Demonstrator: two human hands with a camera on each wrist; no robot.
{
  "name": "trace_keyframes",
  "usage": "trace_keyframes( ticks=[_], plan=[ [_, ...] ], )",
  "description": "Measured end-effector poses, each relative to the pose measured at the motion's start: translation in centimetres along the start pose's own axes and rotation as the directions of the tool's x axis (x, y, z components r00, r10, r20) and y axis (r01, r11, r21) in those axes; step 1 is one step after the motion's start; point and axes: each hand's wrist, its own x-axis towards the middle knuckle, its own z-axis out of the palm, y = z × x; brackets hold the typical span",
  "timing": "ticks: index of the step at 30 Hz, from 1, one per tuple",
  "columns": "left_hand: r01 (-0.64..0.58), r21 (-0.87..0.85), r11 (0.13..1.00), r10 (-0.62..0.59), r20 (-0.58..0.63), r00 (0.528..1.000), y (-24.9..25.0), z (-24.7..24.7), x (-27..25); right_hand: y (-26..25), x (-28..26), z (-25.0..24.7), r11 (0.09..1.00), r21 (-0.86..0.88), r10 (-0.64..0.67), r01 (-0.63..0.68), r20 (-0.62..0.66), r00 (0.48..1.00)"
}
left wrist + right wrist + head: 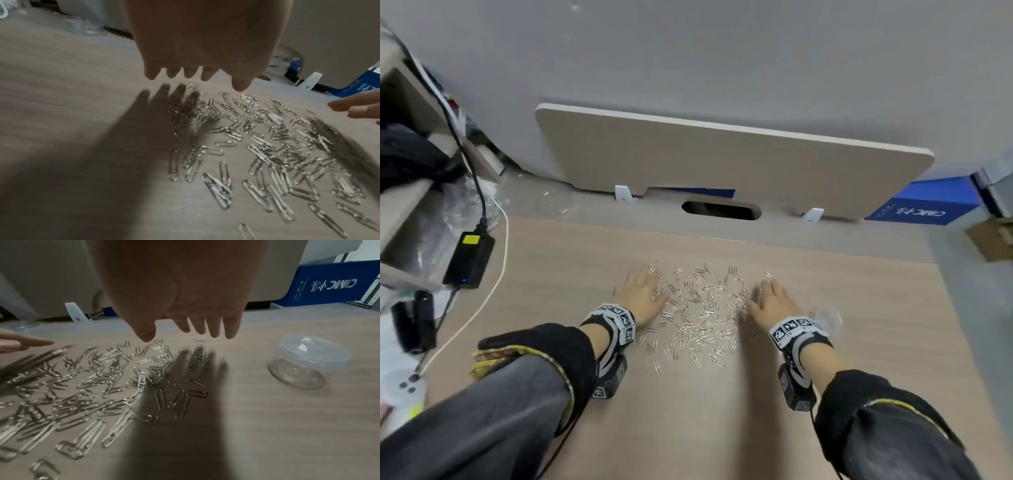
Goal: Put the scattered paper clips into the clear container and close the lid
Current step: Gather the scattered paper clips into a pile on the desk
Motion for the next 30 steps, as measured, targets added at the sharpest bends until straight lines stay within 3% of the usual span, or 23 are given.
trace_keyframes(
  ticks=[5,9,18,22,25,30],
  plan=[
    [-0.01,0.061,0.998,0.013,-0.04,0.999,-1.1,1.2,2.2,0.7,2.9,0.7,0.999,0.002,0.051,-0.051,-0.009,0.999],
    [-0.033,0.097,0.995,0.037,-0.039,0.999,-0.8,1.9,3.8,0.1,5.0,2.0,0.999,-0.025,0.021,-0.021,-0.01,1.0],
    [-0.253,0.161,0.954,0.259,-0.016,0.966,0.9,4.3,2.0,-3.9,2.5,5.7,0.973,-0.03,-0.229,0.228,-0.029,0.973],
    [-0.22,0.072,0.973,0.224,-0.05,0.973,1.2,3.1,2.9,-4.7,4.7,4.9,0.978,0.02,-0.203,0.207,-0.113,0.973],
    [-0.195,0.055,0.979,0.197,-0.034,0.98,1.6,2.8,3.4,-5.8,6.3,4.4,0.983,0.023,-0.18,0.183,-0.093,0.979],
    [-0.342,0.168,0.924,0.345,0.012,0.938,1.1,4.5,1.7,-7.2,3.9,6.6,0.923,-0.078,-0.38,0.377,-0.032,0.924]
  ],
)
